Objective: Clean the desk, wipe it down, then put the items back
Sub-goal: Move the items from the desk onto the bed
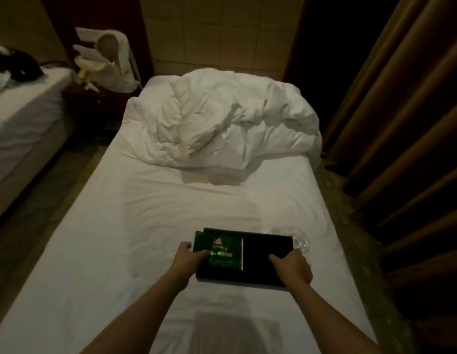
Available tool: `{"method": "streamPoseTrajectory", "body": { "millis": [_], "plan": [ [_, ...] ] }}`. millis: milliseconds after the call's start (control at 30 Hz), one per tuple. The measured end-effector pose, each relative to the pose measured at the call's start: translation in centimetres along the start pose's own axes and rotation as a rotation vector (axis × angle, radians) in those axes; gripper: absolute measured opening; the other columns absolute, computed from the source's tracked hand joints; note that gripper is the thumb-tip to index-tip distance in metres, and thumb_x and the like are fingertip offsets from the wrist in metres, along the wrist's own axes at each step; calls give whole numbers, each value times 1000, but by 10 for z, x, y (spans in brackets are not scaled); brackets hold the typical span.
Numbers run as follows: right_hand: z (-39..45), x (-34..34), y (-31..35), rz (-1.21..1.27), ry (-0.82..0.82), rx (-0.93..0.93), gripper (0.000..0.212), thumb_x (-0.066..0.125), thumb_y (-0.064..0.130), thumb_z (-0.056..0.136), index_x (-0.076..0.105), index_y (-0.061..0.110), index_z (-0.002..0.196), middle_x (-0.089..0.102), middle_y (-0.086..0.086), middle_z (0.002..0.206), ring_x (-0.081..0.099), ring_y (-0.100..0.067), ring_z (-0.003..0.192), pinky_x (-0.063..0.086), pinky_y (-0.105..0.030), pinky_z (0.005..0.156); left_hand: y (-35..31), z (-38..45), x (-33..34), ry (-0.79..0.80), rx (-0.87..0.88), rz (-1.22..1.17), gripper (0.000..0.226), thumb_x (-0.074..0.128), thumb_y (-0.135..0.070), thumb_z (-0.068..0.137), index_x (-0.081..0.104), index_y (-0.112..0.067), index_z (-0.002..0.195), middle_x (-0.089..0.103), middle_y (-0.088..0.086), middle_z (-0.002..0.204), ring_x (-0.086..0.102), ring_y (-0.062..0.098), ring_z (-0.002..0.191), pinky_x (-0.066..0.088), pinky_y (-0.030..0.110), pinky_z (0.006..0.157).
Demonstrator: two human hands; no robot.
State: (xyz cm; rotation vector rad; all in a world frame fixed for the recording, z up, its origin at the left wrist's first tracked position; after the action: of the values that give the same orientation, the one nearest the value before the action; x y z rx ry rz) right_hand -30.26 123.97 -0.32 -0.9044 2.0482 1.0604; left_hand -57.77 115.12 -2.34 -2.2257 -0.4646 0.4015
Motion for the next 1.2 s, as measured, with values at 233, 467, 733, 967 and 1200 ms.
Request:
{"method": "streamPoseTrajectory", "body": {
  "millis": [233,467,733,967,1200],
  "plan": [
    [100,-2,66,-9,-11,11,64,67,39,84,44,-3,126,57,-23,123,57,-38,110,47,-41,86,-46,93,43,-14,8,68,47,65,-7,86,37,1,123,53,17,104,57,23,81,48,31,63],
    [219,66,77,-54,27,104,63,65,43,83,43,0,124,58,-18,123,56,-36,111,47,-38,86,-47,224,87,50,-16,68,34,63,-5,87,38,-6,109,54,11,94,58,20,77,50,28,62],
    [293,137,101,-140,101,36,57,66,42,82,45,5,120,59,-15,119,59,-33,105,48,-35,80,10,303,94,37,-174,50,30,61,-4,88,39,-6,107,53,9,96,56,25,90,48,33,73],
    [310,156,89,-154,98,-3,53,63,42,85,47,4,119,59,-17,120,58,-34,105,48,-37,79,23,315,92,-30,-166,86,29,62,-8,88,40,-9,106,53,2,89,56,15,80,48,23,62],
    [285,140,79,46,147,-32,50,66,35,87,52,1,120,60,-17,116,58,-28,100,43,-28,74,6,291,95,-77,-46,273,40,72,-20,81,46,-9,109,54,4,97,54,17,84,42,26,69]
  ]
}}
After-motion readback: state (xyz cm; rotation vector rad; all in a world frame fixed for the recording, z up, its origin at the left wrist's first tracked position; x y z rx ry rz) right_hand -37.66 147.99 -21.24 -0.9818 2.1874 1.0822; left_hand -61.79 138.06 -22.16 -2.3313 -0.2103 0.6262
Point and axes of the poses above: each hand's wrist, its own z-axis towards the middle knuckle, its own x-axis out of the palm, y = z × x, the point moved 9 cm from there along z, towards the middle knuckle
